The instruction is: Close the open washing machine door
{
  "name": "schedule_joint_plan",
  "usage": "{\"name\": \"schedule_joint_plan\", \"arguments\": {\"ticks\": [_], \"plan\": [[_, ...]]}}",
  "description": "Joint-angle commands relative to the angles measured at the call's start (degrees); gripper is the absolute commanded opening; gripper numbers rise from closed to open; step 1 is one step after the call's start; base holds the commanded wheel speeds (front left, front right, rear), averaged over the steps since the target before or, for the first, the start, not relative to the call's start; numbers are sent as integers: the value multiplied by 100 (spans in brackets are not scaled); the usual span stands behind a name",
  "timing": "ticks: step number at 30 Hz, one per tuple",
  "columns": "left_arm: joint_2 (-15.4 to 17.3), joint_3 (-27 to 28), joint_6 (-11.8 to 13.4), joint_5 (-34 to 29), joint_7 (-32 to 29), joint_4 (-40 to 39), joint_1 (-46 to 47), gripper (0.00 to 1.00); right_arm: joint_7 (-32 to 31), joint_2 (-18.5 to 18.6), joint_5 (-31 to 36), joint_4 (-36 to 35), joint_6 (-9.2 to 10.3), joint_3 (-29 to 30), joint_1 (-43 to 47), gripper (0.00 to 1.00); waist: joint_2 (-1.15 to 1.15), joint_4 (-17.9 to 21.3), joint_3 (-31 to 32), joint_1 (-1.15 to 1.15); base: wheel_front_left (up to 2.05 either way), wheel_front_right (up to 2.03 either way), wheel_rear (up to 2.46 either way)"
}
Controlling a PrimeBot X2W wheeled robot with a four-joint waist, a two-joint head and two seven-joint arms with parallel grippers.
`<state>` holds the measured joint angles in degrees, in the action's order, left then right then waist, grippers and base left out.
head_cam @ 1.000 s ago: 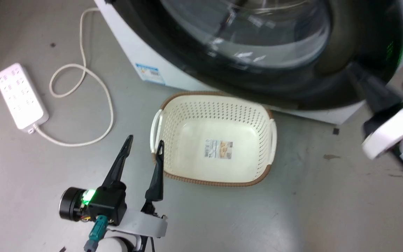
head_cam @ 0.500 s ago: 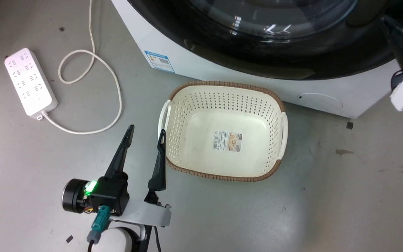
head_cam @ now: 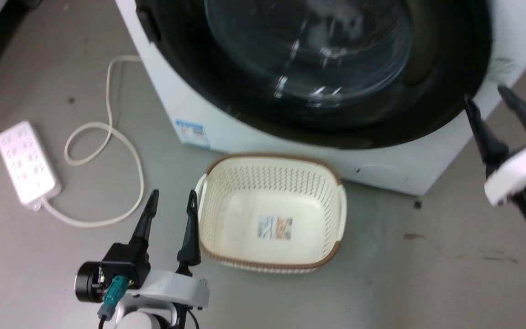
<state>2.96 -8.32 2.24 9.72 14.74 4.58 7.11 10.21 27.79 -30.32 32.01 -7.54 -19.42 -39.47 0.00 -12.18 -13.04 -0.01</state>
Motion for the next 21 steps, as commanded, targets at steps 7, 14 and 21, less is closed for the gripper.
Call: {"name": "schedule_joint_plan", "arguments": {"ticks": [7,14,21], "plan": [[53,168,-77,-45,26,290,-203,100,407,-716,848,-713,5,902,1424,100,0,583,681,1,0,0,0],[88,280,-146,-51,26,313,-364,100,462,-1729,1709,-1821,5,1908,2687,100,0,866,896,1,0,0,0],[66,359,-188,83,26,436,-501,100,473,-2351,2301,-2662,5,2162,3692,100,0,971,1078,1,0,0,0]]}}
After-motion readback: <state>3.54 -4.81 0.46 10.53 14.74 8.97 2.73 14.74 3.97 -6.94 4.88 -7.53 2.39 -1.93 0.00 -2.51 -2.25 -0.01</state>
